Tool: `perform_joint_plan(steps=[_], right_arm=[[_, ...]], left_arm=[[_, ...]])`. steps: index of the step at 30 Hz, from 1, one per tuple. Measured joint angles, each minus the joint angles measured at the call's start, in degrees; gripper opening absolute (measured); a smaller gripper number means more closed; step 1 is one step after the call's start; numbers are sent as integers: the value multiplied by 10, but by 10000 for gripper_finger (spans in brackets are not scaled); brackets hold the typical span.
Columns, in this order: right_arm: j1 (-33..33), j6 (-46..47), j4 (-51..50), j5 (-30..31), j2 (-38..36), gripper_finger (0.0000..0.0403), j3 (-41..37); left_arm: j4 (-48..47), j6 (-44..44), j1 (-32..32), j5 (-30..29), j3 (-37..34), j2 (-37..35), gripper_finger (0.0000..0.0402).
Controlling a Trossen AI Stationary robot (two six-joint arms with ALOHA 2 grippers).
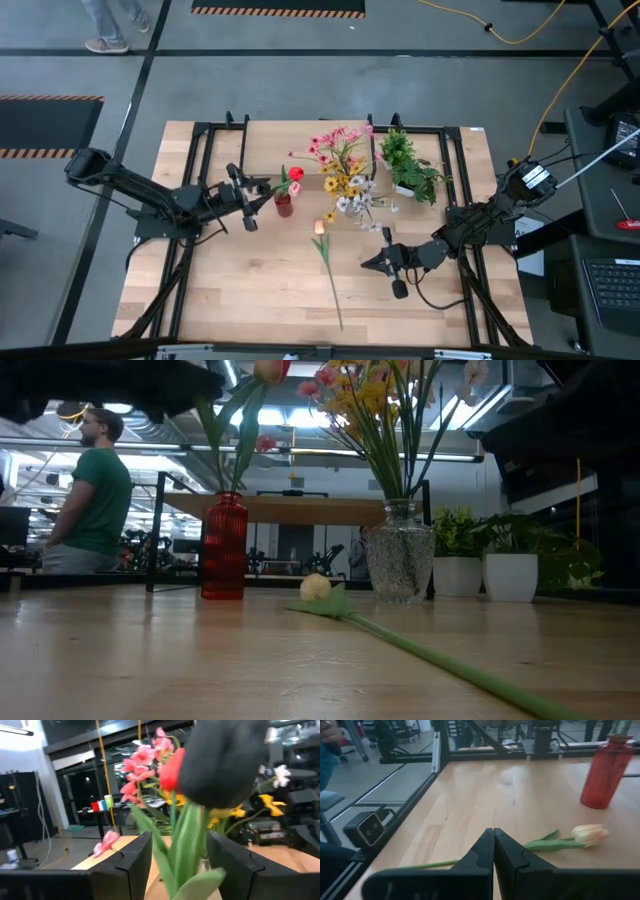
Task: Pick and place flowers into a vace then onto a shelf
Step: Put the black flower into the red flower vase, then put the yellow flower into the red flower vase
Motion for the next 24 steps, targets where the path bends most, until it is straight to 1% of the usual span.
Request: perform_joint_plan(steps=[2, 4, 7, 10, 13, 17, 19, 21, 24], right_arm=[[0, 0, 0, 8, 0, 7, 0], [0, 0, 1, 10, 0, 7, 0], [0, 0, 5, 10, 0, 7, 0], [0, 0, 4, 10, 0, 7, 0], [0, 0, 4, 10, 0, 7, 0], [0, 0, 5, 18, 0, 7, 0], [0, 9, 11, 18, 0, 7, 0], [0, 19, 14, 19, 0, 7, 5], [0, 25, 12, 19, 0, 7, 23]], left_arm=[[-46, 4, -12, -2, 18, -10, 180], [-109, 2, -28, -23, 39, -20, 180], [-212, -9, -58, -77, 73, -27, 180], [-296, -20, -99, -132, 109, -27, 180], [-359, -34, -146, -191, 143, -27, 180], [-417, -67, -208, -245, 175, -27, 180], [-445, -92, -237, -255, 180, -27, 179], [-471, -128, -266, -251, 181, -25, 170], [-510, -196, -305, -240, 181, -16, 142]])
